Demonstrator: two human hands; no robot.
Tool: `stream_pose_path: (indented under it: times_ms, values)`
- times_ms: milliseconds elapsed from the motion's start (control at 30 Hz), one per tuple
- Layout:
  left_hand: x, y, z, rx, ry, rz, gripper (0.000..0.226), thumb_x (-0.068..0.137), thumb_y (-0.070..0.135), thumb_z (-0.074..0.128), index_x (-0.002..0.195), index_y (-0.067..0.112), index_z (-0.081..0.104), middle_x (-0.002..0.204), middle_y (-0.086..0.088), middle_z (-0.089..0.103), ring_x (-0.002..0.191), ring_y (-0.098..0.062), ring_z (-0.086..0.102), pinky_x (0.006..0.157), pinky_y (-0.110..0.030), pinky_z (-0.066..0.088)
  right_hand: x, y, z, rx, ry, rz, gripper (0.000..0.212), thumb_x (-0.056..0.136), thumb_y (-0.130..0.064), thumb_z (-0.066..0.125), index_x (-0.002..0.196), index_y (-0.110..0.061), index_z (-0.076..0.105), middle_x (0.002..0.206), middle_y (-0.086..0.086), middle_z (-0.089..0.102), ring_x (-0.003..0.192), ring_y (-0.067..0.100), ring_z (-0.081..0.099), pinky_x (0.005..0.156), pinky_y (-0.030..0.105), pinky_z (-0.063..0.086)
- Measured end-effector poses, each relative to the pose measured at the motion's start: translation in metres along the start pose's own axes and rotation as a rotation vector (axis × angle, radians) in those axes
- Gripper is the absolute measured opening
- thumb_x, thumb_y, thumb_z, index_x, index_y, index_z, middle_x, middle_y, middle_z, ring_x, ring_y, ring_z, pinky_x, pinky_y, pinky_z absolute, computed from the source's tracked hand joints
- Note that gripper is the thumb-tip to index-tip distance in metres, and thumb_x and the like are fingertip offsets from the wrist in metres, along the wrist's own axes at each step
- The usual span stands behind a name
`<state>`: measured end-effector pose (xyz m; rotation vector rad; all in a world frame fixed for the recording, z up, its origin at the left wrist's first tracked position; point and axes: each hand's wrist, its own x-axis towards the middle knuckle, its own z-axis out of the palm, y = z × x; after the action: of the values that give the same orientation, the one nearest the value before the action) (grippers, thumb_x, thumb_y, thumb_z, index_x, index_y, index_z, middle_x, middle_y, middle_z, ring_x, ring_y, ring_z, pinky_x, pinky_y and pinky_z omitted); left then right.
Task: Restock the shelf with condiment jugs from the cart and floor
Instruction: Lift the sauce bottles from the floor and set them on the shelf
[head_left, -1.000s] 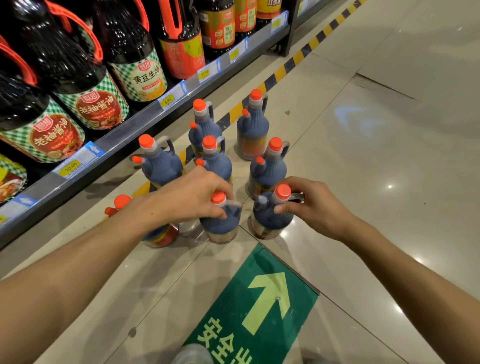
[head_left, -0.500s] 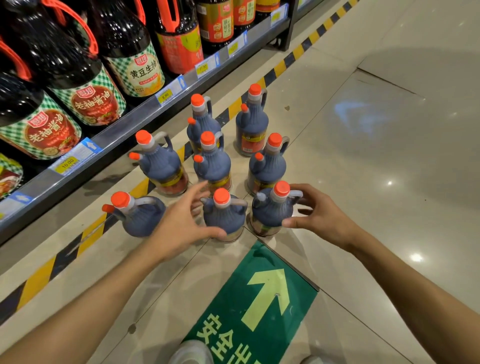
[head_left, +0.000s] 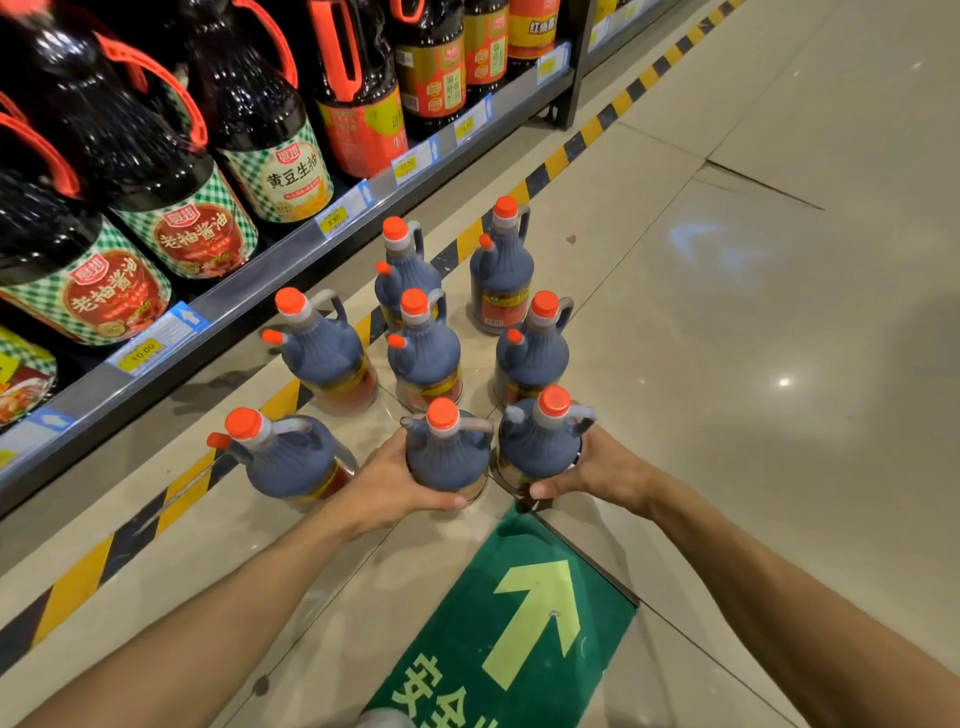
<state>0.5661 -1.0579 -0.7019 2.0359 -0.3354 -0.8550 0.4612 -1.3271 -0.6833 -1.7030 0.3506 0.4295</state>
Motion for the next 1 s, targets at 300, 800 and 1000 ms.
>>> stream_pose_path:
  times_ms: [300, 800, 1000]
  values:
    - [-0.001, 0.018, 0.007, -0.312, -0.07, -0.018, 0.073, 0.065, 0.004, 0.091, 0.126, 0.025, 0.058, 0.117, 0.008, 0.074, 0.11, -0.01, 0.069, 0.091, -0.028, 0.057, -0.01, -0.001, 0.007, 0.15, -0.023, -0.034, 0.078, 0.074, -0.001, 0.084, 0.139, -0.024, 0.047, 0.126, -0.008, 0.069, 0.115, 0.01, 0.066, 0.093, 0.024, 0.056]
    - [-0.052, 0.136, -0.035, -0.482, -0.003, 0.221, 0.068, 0.056, 0.036, 0.083, 0.12, 0.028, 0.062, 0.112, -0.003, 0.076, 0.105, -0.021, 0.073, 0.084, -0.034, 0.06, -0.055, -0.111, -0.014, 0.342, 0.165, -0.332, 0.064, 0.07, -0.039, 0.072, 0.131, -0.024, 0.057, 0.116, 0.009, 0.073, 0.105, 0.029, 0.071, 0.082, 0.035, 0.059]
    - [-0.075, 0.23, -0.082, -0.494, 0.018, 0.352, 0.07, 0.05, 0.029, 0.085, 0.115, 0.018, 0.061, 0.089, 0.003, 0.079, 0.078, -0.009, 0.075, 0.06, -0.017, 0.055, -0.078, -0.209, -0.038, 0.304, 0.224, -0.502, 0.07, 0.065, -0.042, 0.077, 0.129, -0.021, 0.06, 0.115, 0.016, 0.072, 0.105, 0.038, 0.07, 0.089, 0.054, 0.057]
